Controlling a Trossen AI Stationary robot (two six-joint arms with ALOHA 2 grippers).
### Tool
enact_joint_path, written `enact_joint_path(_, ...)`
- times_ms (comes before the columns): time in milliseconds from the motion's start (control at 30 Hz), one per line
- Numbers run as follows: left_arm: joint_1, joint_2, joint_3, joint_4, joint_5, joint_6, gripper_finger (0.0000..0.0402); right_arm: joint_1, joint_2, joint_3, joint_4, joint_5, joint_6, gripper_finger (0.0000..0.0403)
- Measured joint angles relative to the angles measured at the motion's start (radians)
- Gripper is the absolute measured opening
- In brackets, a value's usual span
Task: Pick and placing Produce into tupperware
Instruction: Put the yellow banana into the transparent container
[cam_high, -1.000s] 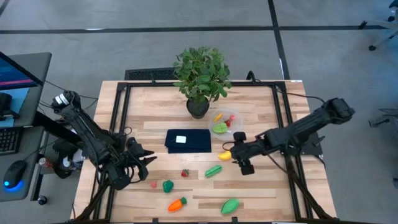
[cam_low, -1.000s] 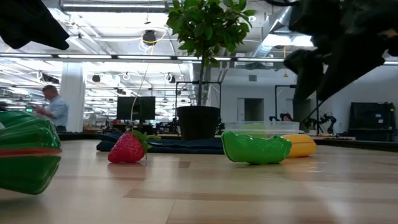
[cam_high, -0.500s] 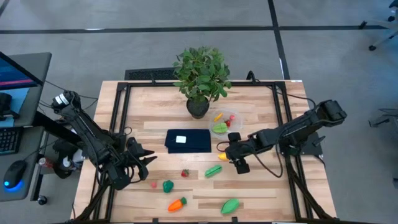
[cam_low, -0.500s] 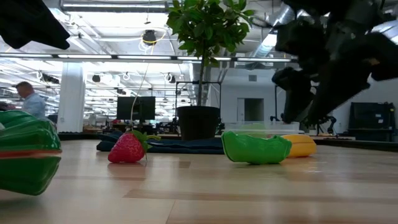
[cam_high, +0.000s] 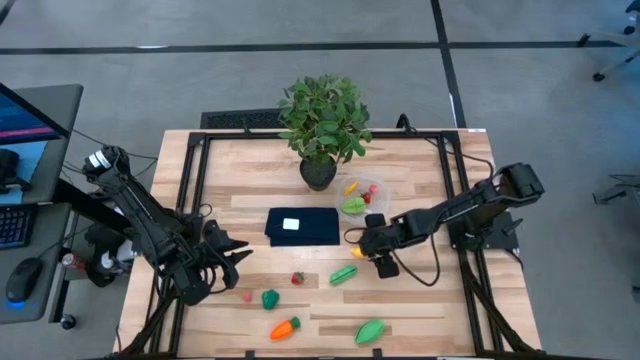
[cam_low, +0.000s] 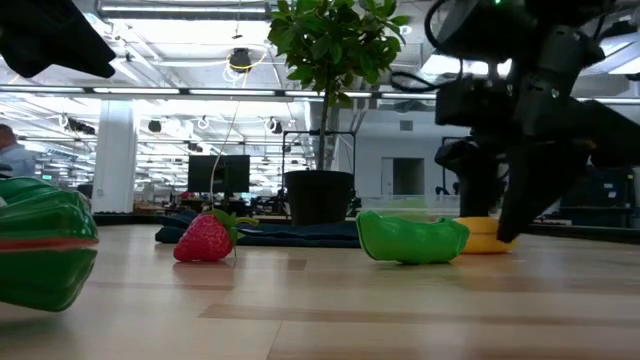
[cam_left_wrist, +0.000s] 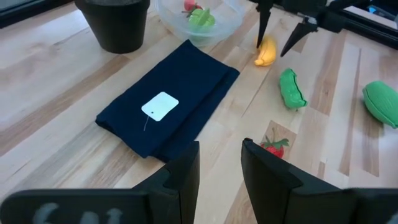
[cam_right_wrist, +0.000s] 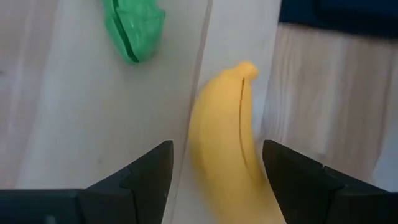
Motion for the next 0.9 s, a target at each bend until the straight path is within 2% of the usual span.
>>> enact_joint_path(367, 0.000, 0.000, 0.000, -0.002, 0.000, -0.015, 0.0107, -0.003, 0.031, 0.001, -0.022, -0.021, 0.057, 0.0233)
enact_joint_path(767, 0.000, 0.000, 0.000, -0.006, -0.001, -0.016, 0.0107, -0.011, 0.026, 0.001, -0.033, -0.021, 0.117, 0.0150)
enact_joint_path(900, 0.000, 0.000, 0.000, -0.006, -0.001, -0.016, 0.0107, -0.011, 0.025, 0.002, -0.032, -0.024, 0.118, 0.0140)
